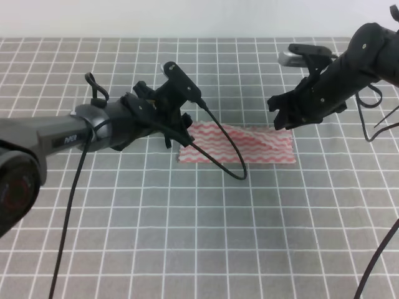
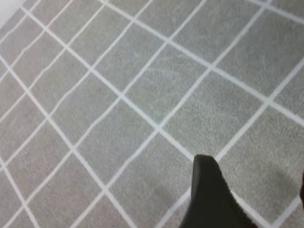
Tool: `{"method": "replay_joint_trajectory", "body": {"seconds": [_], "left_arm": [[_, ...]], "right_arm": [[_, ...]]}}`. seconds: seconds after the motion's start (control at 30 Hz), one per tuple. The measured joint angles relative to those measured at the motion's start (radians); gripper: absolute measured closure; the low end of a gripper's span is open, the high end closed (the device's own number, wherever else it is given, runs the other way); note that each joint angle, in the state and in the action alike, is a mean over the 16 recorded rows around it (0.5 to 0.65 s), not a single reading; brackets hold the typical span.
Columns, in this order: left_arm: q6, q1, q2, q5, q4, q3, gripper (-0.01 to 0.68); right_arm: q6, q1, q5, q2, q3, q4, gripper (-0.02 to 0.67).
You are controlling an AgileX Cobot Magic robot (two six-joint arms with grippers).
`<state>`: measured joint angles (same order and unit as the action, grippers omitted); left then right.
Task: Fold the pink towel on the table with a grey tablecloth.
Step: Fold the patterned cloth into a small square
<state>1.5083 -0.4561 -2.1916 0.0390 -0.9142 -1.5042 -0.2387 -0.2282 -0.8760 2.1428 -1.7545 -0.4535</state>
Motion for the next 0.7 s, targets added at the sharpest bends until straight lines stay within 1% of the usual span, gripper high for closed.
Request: {"method": "replay_joint_trajectory", "body": {"seconds": [0.43, 0.57, 0.7], "left_arm": [[0.000, 0.006, -0.016, 0.008, -0.001, -0.016, 0.307], [-0.001, 0.006, 0.002, 0.012, 0.000, -0.016, 0.309], [-0.001, 0.006, 0.033, 0.001, 0.000, -0.016, 0.324]], "right_arm": [[-0.281, -0.008, -0.126, -0.002, -0.017, -0.303, 0.640], [-0.355, -0.017, -0.137, 0.009, -0.021, -0.345, 0.656], [-0.409, -0.030, -0.133, 0.025, -0.021, -0.346, 0.663]]}}
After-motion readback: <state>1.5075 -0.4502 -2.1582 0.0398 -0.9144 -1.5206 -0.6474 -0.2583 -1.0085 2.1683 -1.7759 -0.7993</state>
